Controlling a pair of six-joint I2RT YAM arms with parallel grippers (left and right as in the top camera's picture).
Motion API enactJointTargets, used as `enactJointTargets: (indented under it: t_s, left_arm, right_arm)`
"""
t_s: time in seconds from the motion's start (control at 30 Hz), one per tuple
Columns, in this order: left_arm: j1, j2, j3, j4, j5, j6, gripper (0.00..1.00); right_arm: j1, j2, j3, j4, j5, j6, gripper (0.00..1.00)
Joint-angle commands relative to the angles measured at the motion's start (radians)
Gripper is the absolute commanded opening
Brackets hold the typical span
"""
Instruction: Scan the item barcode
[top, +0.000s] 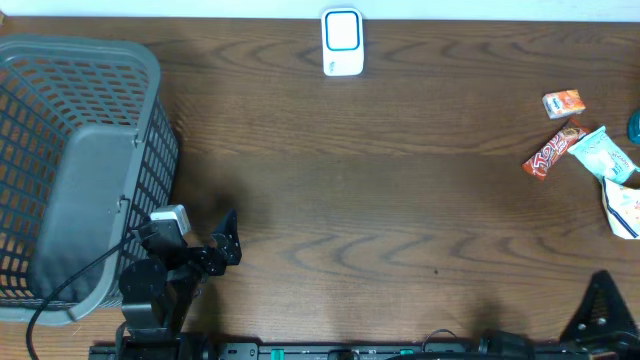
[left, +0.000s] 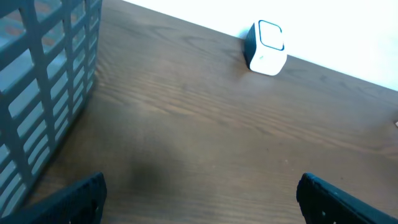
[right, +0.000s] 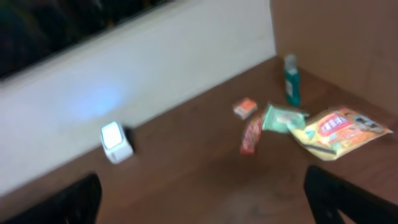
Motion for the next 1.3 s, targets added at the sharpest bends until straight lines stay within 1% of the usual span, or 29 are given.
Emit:
enactJointTargets:
  t_s: [0.0,0.2,0.37,0.5,0.7,0.87,1.0,1.13,1.27]
  left_arm:
    - [-0.001,-0.002,-0.004,0.001,-0.006,0.013,0.98]
    - [-0.001,-0.002,-0.004,0.001,-0.006,0.013,0.98]
    - [-0.001,-0.002,-0.004,0.001,-0.006,0.013,0.98]
    - [-0.001,-0.002,-0.004,0.001,-0.006,0.013,0.98]
    - [-0.001,-0.002,-0.004,0.001,-0.006,0.013,0.98]
    - [-0.001,-0.002,-0.004,0.001,-0.006,0.013,0.98]
    - [-0.001,-0.002,-0.004,0.001,-0.006,0.013,0.98]
    - [-0.001,-0.002,-0.004,0.001,-0.006,0.013,0.98]
    - [-0.001,-0.002,-0.004,0.001,-0.006,0.013,0.98]
  right_arm:
    - [0.064,-0.139,-0.208,0.135,0.013,-0.074,0.99]
    - [0.138,-0.337,-0.607,0.52,-0.004,-0.085,0.99]
    - [0.151,-0.418,-0.879,0.818,-0.098,-0.124,0.99]
    - [0.151,-0.451,-1.051,1.003,-0.13,-0.124,0.99]
    - [0.15,-0.542,-1.266,1.21,-0.148,-0.124,0.99]
    - [0.151,-0.541,-1.366,1.304,-0.148,-0.124,0.99]
    - [0.16,-0.541,-1.446,1.318,-0.138,-0.124,0.99]
    - [0.193,-0.542,-1.543,1.323,-0.077,-0.124,0.99]
    - [0.195,-0.542,-1.633,1.381,-0.065,-0.125,0.99]
